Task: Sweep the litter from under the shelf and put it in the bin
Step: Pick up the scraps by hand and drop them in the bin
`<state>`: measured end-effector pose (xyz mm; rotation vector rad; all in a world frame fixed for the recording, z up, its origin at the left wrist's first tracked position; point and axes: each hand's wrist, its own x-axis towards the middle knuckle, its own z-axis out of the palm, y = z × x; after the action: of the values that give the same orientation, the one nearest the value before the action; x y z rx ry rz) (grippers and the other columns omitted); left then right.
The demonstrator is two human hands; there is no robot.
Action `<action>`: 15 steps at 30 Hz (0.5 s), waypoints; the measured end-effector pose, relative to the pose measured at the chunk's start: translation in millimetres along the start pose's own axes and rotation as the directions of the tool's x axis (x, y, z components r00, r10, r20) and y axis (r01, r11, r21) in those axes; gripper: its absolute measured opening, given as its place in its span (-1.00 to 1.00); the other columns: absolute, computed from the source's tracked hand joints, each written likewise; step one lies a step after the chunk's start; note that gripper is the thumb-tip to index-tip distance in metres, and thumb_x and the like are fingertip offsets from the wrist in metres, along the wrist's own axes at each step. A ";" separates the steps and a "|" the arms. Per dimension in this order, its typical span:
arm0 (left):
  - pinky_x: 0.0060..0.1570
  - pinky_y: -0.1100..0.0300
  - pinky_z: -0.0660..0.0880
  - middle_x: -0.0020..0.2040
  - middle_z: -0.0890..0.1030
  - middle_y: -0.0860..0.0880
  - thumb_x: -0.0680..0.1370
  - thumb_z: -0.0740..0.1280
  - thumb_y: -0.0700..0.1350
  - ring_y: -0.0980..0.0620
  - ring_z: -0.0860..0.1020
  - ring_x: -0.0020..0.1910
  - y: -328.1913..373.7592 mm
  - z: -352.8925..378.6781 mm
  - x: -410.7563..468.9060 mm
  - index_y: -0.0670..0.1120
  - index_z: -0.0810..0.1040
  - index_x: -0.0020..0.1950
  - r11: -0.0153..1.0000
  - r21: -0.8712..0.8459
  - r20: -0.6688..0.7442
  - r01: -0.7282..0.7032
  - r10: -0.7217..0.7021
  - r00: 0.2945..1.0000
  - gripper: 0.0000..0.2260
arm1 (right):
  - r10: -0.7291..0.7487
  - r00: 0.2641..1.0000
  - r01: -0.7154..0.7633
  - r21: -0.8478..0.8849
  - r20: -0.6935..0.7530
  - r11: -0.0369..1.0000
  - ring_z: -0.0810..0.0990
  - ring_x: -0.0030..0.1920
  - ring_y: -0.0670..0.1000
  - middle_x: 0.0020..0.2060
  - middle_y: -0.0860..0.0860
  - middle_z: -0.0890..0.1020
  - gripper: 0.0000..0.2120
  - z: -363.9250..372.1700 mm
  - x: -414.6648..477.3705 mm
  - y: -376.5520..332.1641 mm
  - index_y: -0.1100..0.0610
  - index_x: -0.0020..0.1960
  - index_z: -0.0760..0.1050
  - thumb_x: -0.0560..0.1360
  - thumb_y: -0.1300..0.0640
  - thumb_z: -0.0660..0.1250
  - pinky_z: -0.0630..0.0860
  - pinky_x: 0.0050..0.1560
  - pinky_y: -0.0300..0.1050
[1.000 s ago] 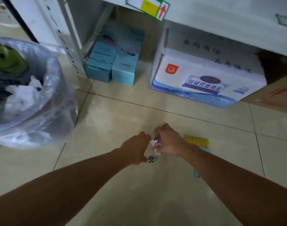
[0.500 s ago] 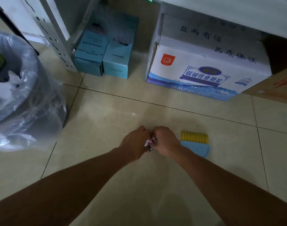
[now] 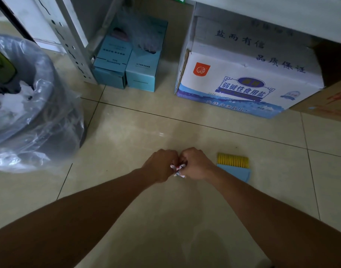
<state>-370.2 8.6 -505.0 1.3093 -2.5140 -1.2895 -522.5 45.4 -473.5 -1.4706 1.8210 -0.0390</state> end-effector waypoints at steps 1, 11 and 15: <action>-0.11 0.09 0.50 -0.11 0.67 -0.05 0.40 0.48 -0.16 -0.12 0.63 -0.09 -0.9 -6.8 0.9 -0.05 0.60 -0.15 1.000 -0.031 0.004 -0.005 0.005 1.000 -0.90 | -0.011 1.000 0.011 0.022 0.015 1.000 0.70 -0.14 0.10 -0.18 0.09 0.74 -0.82 -7.3 0.0 -2.9 0.15 -0.16 0.68 0.24 0.26 0.49 0.60 -0.14 -0.12; -0.33 0.25 0.58 -0.19 0.62 -0.15 0.36 0.52 -0.38 0.01 0.59 -0.32 39.3 -131.8 -27.7 -0.18 0.63 -0.15 0.935 -0.353 -0.099 0.042 -0.082 0.992 -0.83 | -0.110 0.988 0.056 0.403 0.111 0.913 0.67 -0.29 0.10 -0.21 0.33 0.65 -0.77 -102.8 -14.0 -96.3 0.42 0.00 0.59 0.35 0.52 0.38 0.69 -0.20 -0.12; -0.29 0.29 0.60 -0.17 0.69 -0.12 0.41 0.52 -0.30 0.05 0.65 -0.31 50.9 -197.1 -76.9 -0.16 0.64 -0.10 0.939 -0.344 -0.243 0.022 -0.112 0.963 -0.86 | -0.197 0.971 0.100 0.516 0.136 0.850 0.71 -0.18 0.13 -0.16 0.30 0.68 -0.76 -126.8 -23.0 -163.1 0.40 0.05 0.59 0.39 0.50 0.40 0.69 -0.15 -0.15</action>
<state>-281.6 -52.4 -315.8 1.3868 -1.9825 -1.3815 -461.7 -43.5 -295.8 -1.1846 1.3994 -0.4181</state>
